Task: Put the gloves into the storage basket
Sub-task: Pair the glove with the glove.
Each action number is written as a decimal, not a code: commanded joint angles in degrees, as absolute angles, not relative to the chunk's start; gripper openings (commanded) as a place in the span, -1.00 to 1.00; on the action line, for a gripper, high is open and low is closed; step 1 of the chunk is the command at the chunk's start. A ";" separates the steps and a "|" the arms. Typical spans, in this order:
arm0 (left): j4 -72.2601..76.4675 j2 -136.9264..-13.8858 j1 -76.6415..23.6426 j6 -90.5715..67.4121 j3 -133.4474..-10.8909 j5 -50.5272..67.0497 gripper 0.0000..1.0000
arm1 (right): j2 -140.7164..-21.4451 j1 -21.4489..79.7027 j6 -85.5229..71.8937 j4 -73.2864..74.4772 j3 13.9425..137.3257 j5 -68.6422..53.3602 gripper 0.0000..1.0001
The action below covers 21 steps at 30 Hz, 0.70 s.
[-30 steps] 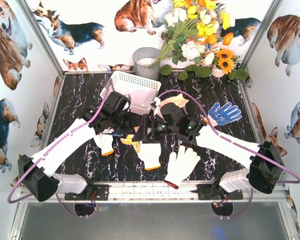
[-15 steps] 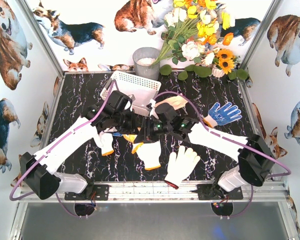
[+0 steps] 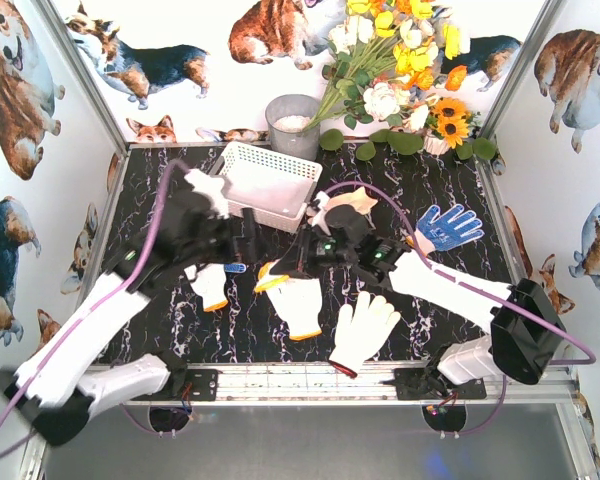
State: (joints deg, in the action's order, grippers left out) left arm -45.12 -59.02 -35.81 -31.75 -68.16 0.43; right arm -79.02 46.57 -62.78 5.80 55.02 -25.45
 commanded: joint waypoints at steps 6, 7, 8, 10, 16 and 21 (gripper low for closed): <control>-30.05 -43.97 -35.86 -11.72 -59.94 3.67 0.99 | -78.10 40.14 -73.40 -6.35 54.99 -30.05 -1.00; -29.18 -43.92 -35.86 -10.01 -59.46 4.33 0.99 | -77.91 39.70 -73.62 -5.99 55.04 -30.26 -1.00; -28.43 -44.24 -35.86 -8.55 -59.06 5.02 1.00 | -77.60 39.27 -73.98 -5.90 54.90 -30.38 -1.00; -27.39 -45.69 -35.94 -5.37 -58.61 6.29 0.98 | -77.00 38.45 -74.67 -5.89 54.36 -30.42 -1.00; -20.36 -50.85 -38.06 -2.64 -55.19 8.91 0.94 | -76.20 35.72 -76.78 -7.62 52.69 -31.54 -1.00; -17.44 -56.36 -43.34 -0.24 -56.04 7.79 0.93 | -76.58 34.08 -77.20 -8.01 52.98 -32.95 -1.00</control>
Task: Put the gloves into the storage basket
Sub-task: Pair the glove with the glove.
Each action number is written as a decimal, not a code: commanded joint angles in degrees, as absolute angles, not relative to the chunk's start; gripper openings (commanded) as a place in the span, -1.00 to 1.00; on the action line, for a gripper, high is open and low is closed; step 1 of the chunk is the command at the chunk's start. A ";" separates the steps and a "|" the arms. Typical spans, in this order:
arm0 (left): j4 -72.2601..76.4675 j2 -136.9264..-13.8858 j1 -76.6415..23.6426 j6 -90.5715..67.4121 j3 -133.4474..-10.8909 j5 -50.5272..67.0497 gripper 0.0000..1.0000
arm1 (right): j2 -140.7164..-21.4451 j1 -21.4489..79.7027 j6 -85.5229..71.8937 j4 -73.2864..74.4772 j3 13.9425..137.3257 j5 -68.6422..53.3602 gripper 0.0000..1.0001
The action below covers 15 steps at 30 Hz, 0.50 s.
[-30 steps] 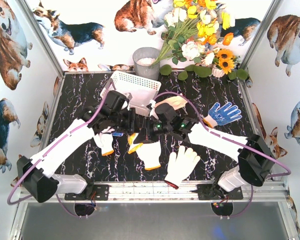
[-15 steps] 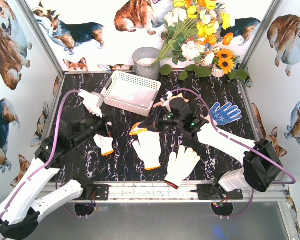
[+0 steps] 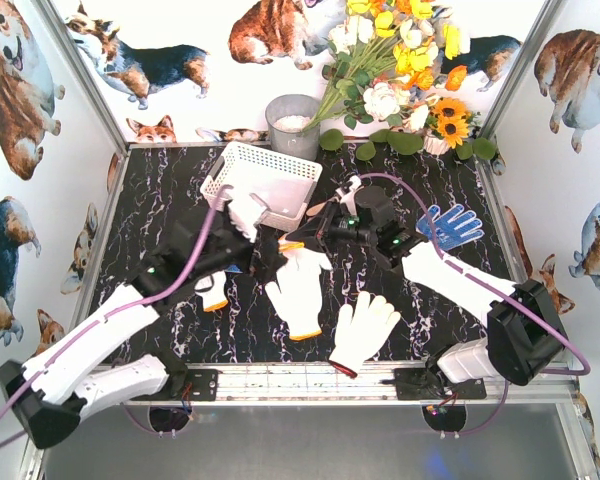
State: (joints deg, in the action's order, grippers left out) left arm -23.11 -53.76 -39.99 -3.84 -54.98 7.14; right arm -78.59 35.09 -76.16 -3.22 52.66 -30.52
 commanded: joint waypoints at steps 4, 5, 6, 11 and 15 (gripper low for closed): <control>-18.31 -61.93 -46.77 1.62 -57.75 2.45 0.72 | -77.82 33.35 -77.70 -9.82 53.09 -35.01 -1.00; -17.87 -62.37 -46.91 1.74 -57.72 0.85 0.66 | -78.05 33.31 -77.88 -10.18 53.02 -35.26 -1.00; -17.36 -62.54 -46.93 1.68 -57.68 0.04 0.61 | -78.31 33.31 -77.99 -10.52 52.81 -35.43 -1.00; -16.47 -63.34 -46.93 2.28 -57.29 -0.88 0.32 | -78.81 33.31 -79.34 -13.52 51.33 -36.84 -1.00; -19.78 -66.60 -46.93 1.77 -59.63 -1.56 -0.29 | -78.72 33.31 -79.41 -14.61 50.26 -37.40 -1.00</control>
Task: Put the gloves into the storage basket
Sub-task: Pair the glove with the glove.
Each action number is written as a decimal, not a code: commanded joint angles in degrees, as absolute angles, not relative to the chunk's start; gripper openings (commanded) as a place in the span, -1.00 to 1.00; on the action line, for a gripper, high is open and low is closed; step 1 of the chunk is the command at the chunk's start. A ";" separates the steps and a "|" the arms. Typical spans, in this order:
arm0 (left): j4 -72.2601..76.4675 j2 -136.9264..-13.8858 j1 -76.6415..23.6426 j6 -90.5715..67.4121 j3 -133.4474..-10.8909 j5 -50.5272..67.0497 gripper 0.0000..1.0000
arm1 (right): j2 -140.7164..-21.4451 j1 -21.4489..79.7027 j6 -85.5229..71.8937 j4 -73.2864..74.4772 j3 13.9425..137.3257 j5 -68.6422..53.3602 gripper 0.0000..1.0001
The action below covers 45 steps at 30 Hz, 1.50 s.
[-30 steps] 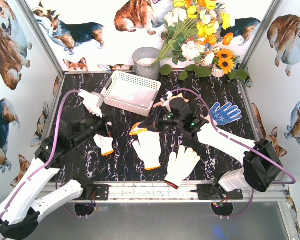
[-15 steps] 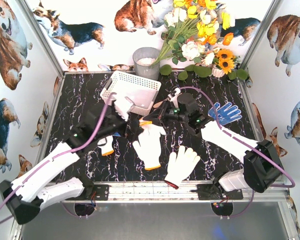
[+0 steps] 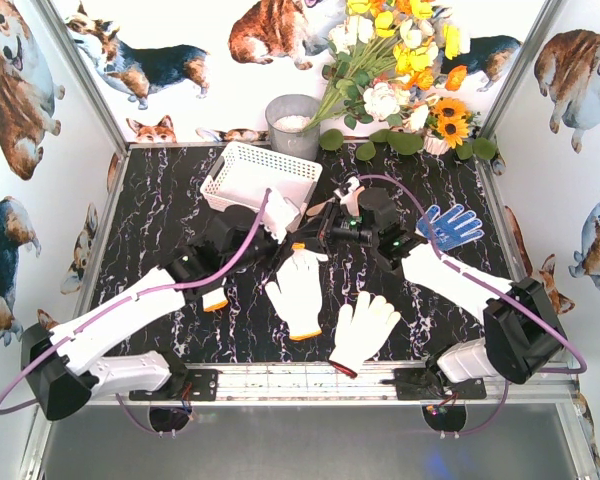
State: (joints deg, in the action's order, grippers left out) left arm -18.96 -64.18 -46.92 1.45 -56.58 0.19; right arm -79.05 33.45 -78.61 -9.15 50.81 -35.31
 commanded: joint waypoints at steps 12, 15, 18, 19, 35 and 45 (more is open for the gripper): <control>-18.82 -63.15 -46.93 2.53 -58.87 -4.82 -1.00 | -77.99 33.22 -80.73 -16.19 46.63 -32.67 -0.05; -20.56 -63.06 -46.93 3.79 -59.43 -4.94 -1.00 | -78.70 33.23 -81.57 -17.65 45.71 -31.57 0.10; -21.66 -63.27 -46.93 4.90 -60.03 -4.67 -1.00 | -80.23 33.31 -82.16 -18.56 46.18 -32.17 0.21; -21.78 -63.28 -46.93 5.34 -60.15 -4.25 -1.00 | -80.65 33.31 -82.21 -18.74 46.41 -32.39 0.25; -22.52 -62.32 -47.00 8.79 -60.71 -0.51 -1.00 | -88.22 33.40 -83.30 -22.63 45.96 -32.26 0.49; -22.79 -62.84 -46.94 8.80 -58.61 0.65 -1.00 | -94.40 33.37 -80.38 -25.17 49.01 -32.30 -0.03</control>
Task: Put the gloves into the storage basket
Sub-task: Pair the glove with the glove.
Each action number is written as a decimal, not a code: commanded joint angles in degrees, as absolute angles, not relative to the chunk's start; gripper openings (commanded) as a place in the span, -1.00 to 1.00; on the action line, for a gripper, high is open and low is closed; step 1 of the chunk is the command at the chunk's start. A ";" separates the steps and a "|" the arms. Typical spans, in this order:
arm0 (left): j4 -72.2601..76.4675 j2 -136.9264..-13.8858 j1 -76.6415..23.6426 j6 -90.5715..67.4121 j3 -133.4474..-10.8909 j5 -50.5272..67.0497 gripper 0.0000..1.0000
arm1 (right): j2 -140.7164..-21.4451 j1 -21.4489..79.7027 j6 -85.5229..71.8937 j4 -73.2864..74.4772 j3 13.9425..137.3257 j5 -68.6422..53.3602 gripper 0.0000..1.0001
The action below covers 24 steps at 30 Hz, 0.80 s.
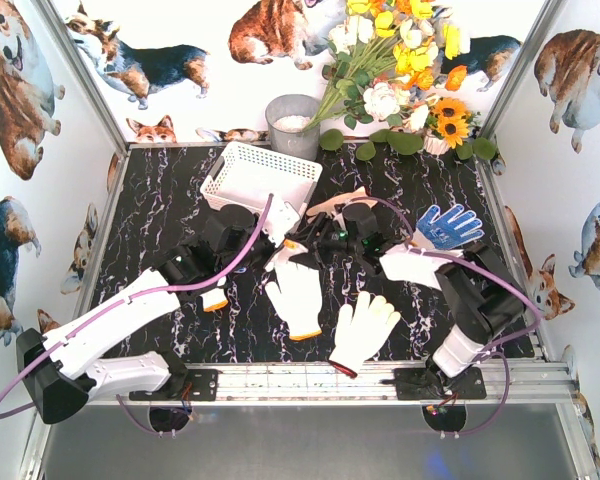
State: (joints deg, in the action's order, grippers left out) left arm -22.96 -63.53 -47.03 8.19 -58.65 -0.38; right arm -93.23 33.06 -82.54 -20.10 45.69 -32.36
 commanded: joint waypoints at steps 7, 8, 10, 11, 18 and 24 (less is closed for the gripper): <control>-23.58 -63.88 -46.93 10.67 -57.00 -3.41 -1.00 | -99.09 33.40 -78.32 -28.03 50.16 -31.45 -0.68; -23.38 -63.94 -46.93 10.72 -56.89 -5.08 -1.00 | -99.61 33.40 -78.65 -29.28 49.88 -30.86 -0.73; -22.58 -63.83 -46.93 10.72 -56.47 -7.67 -1.00 | -100.12 33.40 -78.37 -30.46 49.49 -29.27 -0.79; -21.73 -63.70 -46.93 10.72 -56.12 -8.33 -1.00 | -100.17 33.40 -77.90 -30.19 49.60 -28.44 -0.82; -18.48 -63.39 -46.93 13.75 -54.91 -12.30 -1.00 | -101.63 33.34 -72.47 -28.74 52.77 -26.85 -0.87; -15.36 -64.20 -46.93 14.81 -54.30 -12.31 -1.00 | -103.99 32.98 -67.24 -29.34 54.46 -26.08 -0.84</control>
State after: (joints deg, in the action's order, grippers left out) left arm -19.79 -64.10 -47.03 13.21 -54.87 -11.38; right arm -102.41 33.26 -72.53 -26.00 51.99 -27.77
